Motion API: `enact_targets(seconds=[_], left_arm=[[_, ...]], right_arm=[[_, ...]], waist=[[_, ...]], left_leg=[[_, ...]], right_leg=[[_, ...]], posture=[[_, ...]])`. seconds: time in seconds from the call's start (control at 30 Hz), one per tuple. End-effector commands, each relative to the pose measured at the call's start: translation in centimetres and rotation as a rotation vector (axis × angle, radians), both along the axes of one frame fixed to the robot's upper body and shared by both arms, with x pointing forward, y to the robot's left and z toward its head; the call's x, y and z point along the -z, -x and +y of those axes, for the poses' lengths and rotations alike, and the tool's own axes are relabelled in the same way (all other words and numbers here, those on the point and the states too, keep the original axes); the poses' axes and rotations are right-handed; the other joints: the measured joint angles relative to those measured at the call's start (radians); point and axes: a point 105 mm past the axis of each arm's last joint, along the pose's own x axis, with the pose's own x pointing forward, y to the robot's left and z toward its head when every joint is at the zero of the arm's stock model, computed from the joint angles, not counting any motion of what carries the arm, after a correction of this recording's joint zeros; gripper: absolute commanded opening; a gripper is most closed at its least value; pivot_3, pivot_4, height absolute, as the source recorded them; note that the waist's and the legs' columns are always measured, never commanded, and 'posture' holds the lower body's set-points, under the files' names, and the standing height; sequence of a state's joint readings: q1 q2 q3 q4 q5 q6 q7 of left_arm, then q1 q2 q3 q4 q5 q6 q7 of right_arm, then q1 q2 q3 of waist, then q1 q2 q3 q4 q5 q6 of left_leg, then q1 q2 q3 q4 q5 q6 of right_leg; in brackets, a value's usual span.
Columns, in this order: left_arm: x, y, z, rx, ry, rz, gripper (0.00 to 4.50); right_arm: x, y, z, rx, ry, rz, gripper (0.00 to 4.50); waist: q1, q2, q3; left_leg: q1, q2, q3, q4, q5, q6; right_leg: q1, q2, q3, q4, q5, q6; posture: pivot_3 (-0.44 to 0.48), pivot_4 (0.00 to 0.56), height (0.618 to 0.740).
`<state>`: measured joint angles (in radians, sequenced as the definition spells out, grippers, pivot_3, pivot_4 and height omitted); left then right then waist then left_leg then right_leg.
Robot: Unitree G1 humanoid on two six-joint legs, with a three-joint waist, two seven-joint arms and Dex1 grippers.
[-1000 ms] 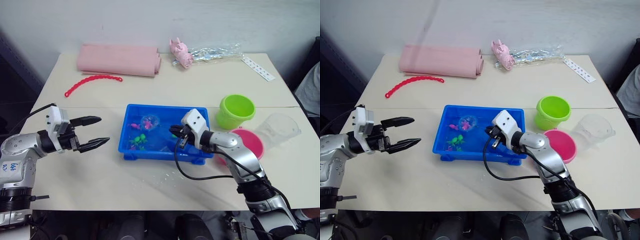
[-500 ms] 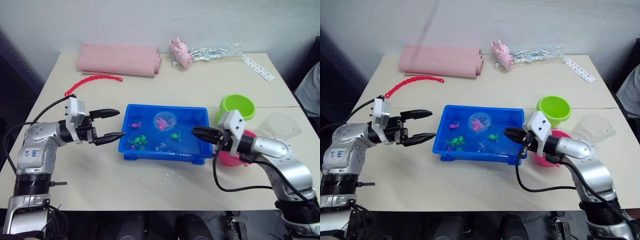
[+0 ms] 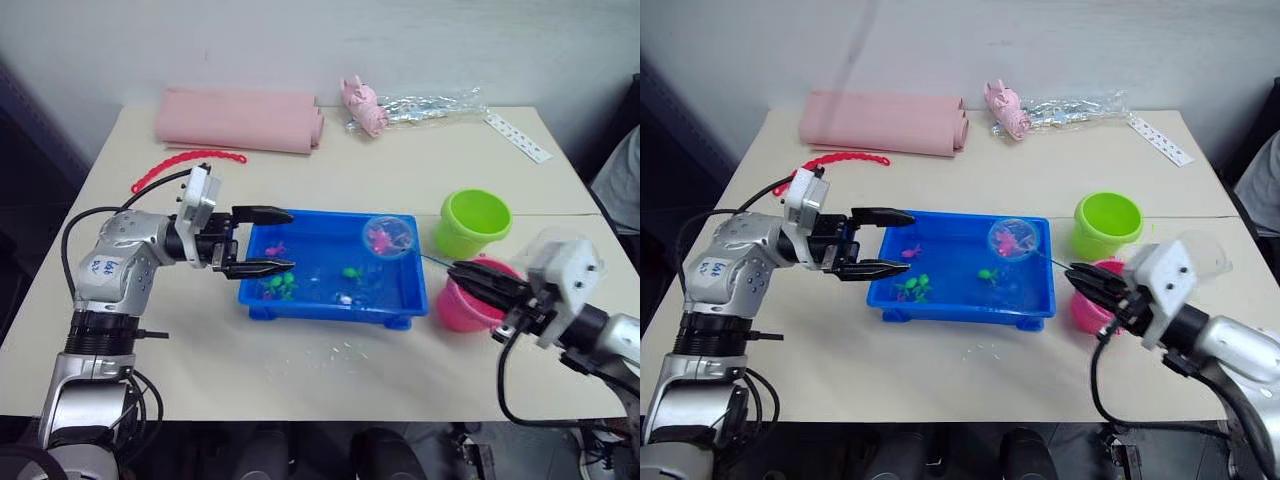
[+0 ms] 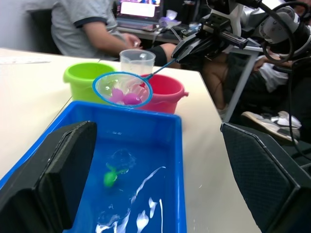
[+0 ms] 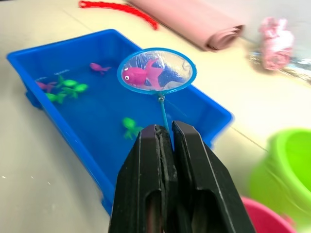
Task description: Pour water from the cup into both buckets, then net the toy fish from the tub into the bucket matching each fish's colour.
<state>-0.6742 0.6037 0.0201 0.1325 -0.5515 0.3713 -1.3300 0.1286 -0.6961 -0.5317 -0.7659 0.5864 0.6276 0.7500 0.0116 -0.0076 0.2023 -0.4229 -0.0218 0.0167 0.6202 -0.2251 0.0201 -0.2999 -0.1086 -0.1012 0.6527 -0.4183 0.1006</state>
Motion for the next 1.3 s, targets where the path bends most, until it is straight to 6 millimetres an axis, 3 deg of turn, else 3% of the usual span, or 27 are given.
enact_targets(seconds=[0.03, 0.27, 0.4, 0.73, 0.93, 1.07, 1.1, 1.3], left_arm=[[-0.6, 0.2, -1.8, 0.07, 0.045, -0.029, 4.47], [0.0, 0.5, -4.1, 0.103, 0.129, -0.005, 4.47], [1.0, 0.8, -4.9, 0.125, 0.129, 0.009, 4.47], [1.5, 1.0, -5.2, 0.133, 0.12, 0.004, 4.47], [2.2, 0.5, -4.7, 0.1, 0.103, -0.008, 4.47], [2.1, 0.2, -4.6, 0.082, 0.108, -0.02, 4.47], [2.1, 0.2, -4.7, 0.077, 0.114, -0.023, 4.47], [2.5, 0.8, -5.1, 0.083, 0.126, -0.008, 4.47]], right_arm=[[-1.8, 3.1, -2.9, 0.128, 0.037, -0.102, 0.0], [-0.6, 6.7, -7.2, 0.317, 0.245, -0.129, 0.0], [1.3, 8.2, -9.0, 0.411, 0.292, -0.102, 0.0], [3.1, 8.0, -10.1, 0.456, 0.607, -0.314, 0.0], [4.2, 7.4, -10.8, 0.421, 0.917, -0.455, 0.0], [4.5, 7.3, -9.9, 0.316, 1.087, -0.585, 0.0], [4.3, 7.4, -9.4, 0.263, 1.216, -0.644, 0.0], [4.2, 7.1, -9.5, 0.269, 1.321, -0.72, 0.0]], waist=[[0.008, 0.0, 0.0], [0.015, 0.0, 0.0], [0.012, 0.0, 0.0], [0.013, 0.001, 0.0], [0.012, 0.001, 0.0], [0.012, 0.001, 0.0], [0.012, 0.001, 0.0], [0.012, 0.001, 0.0]], left_leg=[[0.0, 0.0, 0.0, 0.0, 0.001, 0.001], [0.002, -0.001, -0.003, 0.001, 0.0, 0.002], [0.005, -0.001, -0.003, 0.0, 0.0, 0.002], [0.012, -0.002, -0.002, -0.003, 0.0, 0.0], [0.014, -0.002, -0.001, -0.005, 0.001, 0.0], [0.015, -0.001, 0.001, -0.006, 0.001, -0.001], [0.015, -0.001, 0.001, -0.006, 0.001, -0.001], [0.015, -0.001, 0.002, -0.007, 0.001, -0.001]], right_leg=[[0.0, 0.0, 0.0, 0.0, 0.0, 0.0], [0.007, 0.0, -0.002, -0.009, 0.0, 0.0], [0.009, 0.001, -0.002, -0.009, 0.0, 0.0], [0.013, 0.0, 0.001, -0.011, 0.0, 0.0], [0.014, 0.0, 0.001, -0.011, 0.0, 0.0], [0.014, 0.0, 0.004, -0.011, 0.0, 0.0], [0.014, 0.0, 0.004, -0.011, 0.0, 0.0], [0.013, 0.0, 0.006, -0.012, 0.0, 0.0]], posture=[[0.0, 0.15, 0.74], [0.0, 0.15, 0.74], [0.0, 0.15, 0.74], [0.0, 0.15, 0.74], [0.0, 0.15, 0.74], [0.0, 0.15, 0.74], [0.0, 0.15, 0.74], [0.0, 0.15, 0.74]])
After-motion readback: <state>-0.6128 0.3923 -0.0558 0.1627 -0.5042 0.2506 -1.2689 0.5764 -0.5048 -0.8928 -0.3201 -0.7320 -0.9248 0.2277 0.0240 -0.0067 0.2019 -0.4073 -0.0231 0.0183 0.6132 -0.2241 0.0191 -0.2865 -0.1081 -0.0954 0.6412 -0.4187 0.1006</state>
